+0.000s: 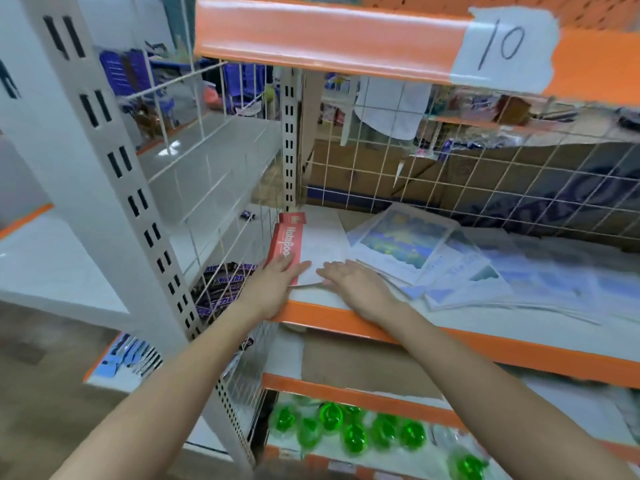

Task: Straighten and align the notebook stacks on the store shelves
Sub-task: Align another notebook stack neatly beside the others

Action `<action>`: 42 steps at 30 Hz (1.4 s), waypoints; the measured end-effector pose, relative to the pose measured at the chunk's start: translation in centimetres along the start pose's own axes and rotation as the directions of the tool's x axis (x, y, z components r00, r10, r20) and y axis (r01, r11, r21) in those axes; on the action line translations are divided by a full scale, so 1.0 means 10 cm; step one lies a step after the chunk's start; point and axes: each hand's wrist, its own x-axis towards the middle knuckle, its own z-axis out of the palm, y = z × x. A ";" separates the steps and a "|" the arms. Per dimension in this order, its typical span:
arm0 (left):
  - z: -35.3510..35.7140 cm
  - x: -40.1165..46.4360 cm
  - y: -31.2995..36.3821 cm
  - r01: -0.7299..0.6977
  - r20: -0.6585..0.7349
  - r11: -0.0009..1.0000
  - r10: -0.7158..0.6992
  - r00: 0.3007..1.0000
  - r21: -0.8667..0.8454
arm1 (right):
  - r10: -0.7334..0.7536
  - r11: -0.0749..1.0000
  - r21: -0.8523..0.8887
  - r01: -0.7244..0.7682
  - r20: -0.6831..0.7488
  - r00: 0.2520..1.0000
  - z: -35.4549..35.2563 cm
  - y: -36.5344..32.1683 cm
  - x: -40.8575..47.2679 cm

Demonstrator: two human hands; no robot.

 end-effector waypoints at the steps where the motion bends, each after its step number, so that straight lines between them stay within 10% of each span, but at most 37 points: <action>1: 0.02 -0.02 0.02 0.002 -0.007 1.000 -0.002 1.000 0.010 | -0.004 1.000 -0.008 0.004 0.002 1.000 -0.02 -0.02 -0.04; 27: 0.10 -0.19 1.10 -0.015 -0.326 1.000 0.015 0.945 0.000 | 0.331 0.940 -0.056 -0.336 -0.087 0.940 -0.17 0.03 -0.77; 36: 0.06 0.23 3.06 -0.295 -0.361 0.949 0.316 0.878 0.113 | 0.515 0.843 -0.047 -0.535 -0.215 0.830 -0.53 1.28 -2.40; 42: 0.08 0.31 5.16 -0.590 -0.402 0.797 0.585 0.704 0.127 | 0.665 0.698 -0.088 -0.711 -0.288 0.689 -0.69 2.34 -4.20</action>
